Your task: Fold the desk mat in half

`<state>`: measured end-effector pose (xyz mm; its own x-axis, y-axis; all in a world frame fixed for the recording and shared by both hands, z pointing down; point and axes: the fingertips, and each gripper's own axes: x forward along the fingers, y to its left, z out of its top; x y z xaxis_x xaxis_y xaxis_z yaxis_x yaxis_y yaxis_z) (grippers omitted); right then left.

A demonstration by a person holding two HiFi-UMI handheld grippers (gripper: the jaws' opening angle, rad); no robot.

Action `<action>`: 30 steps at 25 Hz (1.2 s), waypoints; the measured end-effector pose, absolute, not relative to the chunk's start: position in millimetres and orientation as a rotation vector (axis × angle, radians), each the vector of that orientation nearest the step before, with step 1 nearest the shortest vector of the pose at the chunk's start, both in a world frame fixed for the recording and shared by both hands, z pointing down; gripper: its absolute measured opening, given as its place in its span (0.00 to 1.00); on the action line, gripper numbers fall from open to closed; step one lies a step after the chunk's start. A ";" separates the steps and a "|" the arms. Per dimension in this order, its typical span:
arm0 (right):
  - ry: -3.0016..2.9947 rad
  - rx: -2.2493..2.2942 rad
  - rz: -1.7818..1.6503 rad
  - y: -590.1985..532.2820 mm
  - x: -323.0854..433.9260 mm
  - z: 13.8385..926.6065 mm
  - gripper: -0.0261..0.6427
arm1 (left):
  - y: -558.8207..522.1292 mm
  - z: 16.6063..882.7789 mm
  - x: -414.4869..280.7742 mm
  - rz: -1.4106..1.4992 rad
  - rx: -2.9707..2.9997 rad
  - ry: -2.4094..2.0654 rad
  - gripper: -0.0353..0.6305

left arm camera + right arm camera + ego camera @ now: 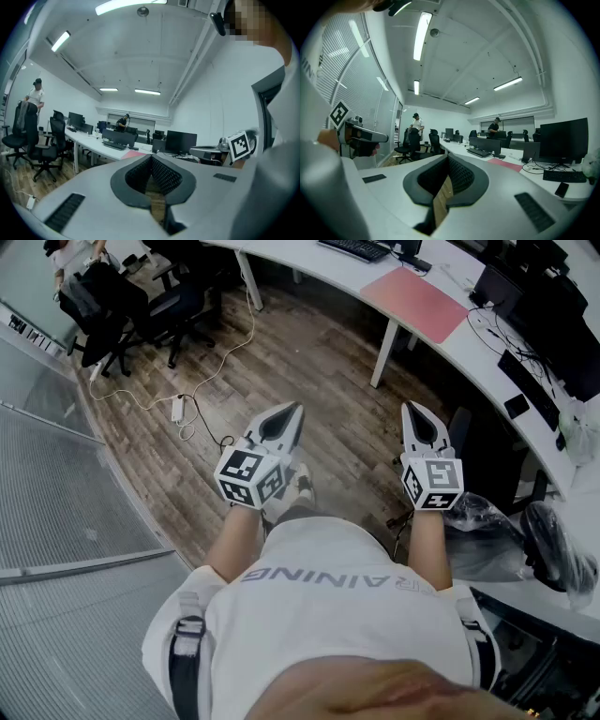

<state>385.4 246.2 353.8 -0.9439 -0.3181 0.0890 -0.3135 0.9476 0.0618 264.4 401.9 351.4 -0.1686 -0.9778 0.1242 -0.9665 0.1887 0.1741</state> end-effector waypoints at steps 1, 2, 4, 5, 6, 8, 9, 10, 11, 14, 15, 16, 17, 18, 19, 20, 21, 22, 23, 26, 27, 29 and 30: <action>-3.003 0.486 -0.073 247.6 385.6 354.2 0.07 | 403.3 352.0 264.6 -0.078 1.876 -2.253 0.09; -3.003 0.486 -0.074 248.7 386.0 354.5 0.07 | 404.7 352.5 265.0 -0.074 1.876 -2.253 0.09; -3.004 0.494 -0.069 250.0 387.5 354.5 0.07 | 406.8 353.5 266.2 -0.066 1.880 -2.247 0.09; -3.005 0.499 -0.066 250.5 388.9 354.6 0.07 | 407.5 354.0 267.4 -0.064 1.884 -2.242 0.09; -3.004 0.503 -0.062 251.0 390.7 355.1 0.07 | 407.9 354.6 269.1 -0.063 1.888 -2.237 0.09; -3.001 0.509 -0.056 252.1 394.8 357.1 0.07 | 407.3 355.9 272.9 -0.068 1.896 -2.225 0.09; -2.999 0.512 -0.054 252.5 396.9 358.1 0.07 | 406.4 356.3 274.6 -0.070 1.900 -2.219 0.09; -2.998 0.517 -0.051 252.7 398.8 359.0 0.07 | 405.2 356.6 276.3 -0.070 1.906 -2.213 0.09; -2.996 0.524 -0.049 252.5 400.7 360.0 0.07 | 403.8 357.2 278.0 -0.068 1.913 -2.205 0.09; -2.994 0.559 -0.025 249.5 405.3 362.6 0.07 | 399.4 359.4 281.1 -0.059 1.930 -2.182 0.09; -2.996 0.576 -0.007 247.6 406.5 362.9 0.07 | 398.0 359.9 281.2 -0.056 1.935 -2.176 0.09; -3.001 0.594 0.016 245.2 407.3 362.9 0.07 | 396.5 360.0 280.8 -0.052 1.940 -2.169 0.09; -3.008 0.610 0.041 242.5 407.7 362.7 0.07 | 394.7 360.0 280.4 -0.047 1.948 -2.163 0.09; -3.014 0.622 0.061 239.6 407.7 362.8 0.07 | 392.6 360.0 280.1 -0.042 1.957 -2.155 0.09; -3.018 0.631 0.075 236.8 406.9 363.3 0.07 | 390.4 360.1 279.7 -0.037 1.966 -2.148 0.09; -3.018 0.635 0.083 234.3 405.4 364.4 0.07 | 388.4 360.5 279.0 -0.035 1.972 -2.142 0.09; -3.015 0.636 0.086 232.0 403.0 365.6 0.07 | 386.6 361.1 277.5 -0.033 1.976 -2.140 0.09; -3.012 0.637 0.087 229.9 399.8 366.8 0.07 | 385.1 361.8 275.2 -0.032 1.977 -2.139 0.09; -3.009 0.638 0.088 227.7 395.8 367.7 0.07 | 383.5 362.5 272.2 -0.031 1.979 -2.137 0.09; -3.004 0.642 0.092 219.0 380.7 368.1 0.07 | 376.6 364.9 259.0 -0.028 1.982 -2.126 0.09; -3.004 0.642 0.092 215.4 375.0 367.6 0.07 | 373.4 365.2 253.1 -0.029 1.979 -2.125 0.09; -3.001 0.640 0.095 206.8 362.6 366.9 0.07 | 365.7 364.6 239.5 -0.031 1.976 -2.127 0.09; -2.999 0.641 0.098 201.8 355.5 366.5 0.07 | 361.1 363.5 231.6 -0.030 1.977 -2.129 0.09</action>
